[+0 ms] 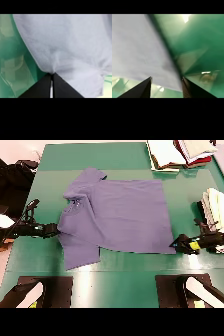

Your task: Fold the shirts.

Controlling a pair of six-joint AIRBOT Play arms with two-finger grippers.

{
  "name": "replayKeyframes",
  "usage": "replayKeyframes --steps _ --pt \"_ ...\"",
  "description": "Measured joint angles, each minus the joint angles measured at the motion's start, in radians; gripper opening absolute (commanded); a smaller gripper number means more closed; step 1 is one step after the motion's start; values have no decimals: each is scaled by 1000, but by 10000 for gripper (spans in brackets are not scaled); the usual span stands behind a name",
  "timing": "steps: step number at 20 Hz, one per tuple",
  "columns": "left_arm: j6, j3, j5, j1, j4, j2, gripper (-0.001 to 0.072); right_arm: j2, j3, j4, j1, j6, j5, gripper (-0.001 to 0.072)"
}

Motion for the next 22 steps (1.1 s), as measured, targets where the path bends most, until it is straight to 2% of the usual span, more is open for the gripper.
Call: replayKeyframes --steps 1,2,4,8,12,18,22 --pt "0 1 -3 0 0 0 18 -20 -2 9 40 0 -15 198" --pt "0 5 -6 0 1 1 18 -38 -2 10 80 -2 -33 120" --pt "0 30 -21 0 1 2 18 -64 19 15 167 -14 -51 21" --pt "-11 186 -69 0 0 34 18 1 163 13 313 -29 -61 21" --pt "-40 500 -91 0 0 92 18 146 457 19 366 -24 -44 22" --pt "-72 1115 -80 0 -2 140 17 289 985 21 270 2 -35 21" --pt "-82 1376 -42 0 3 148 16 297 1265 24 146 17 19 20"
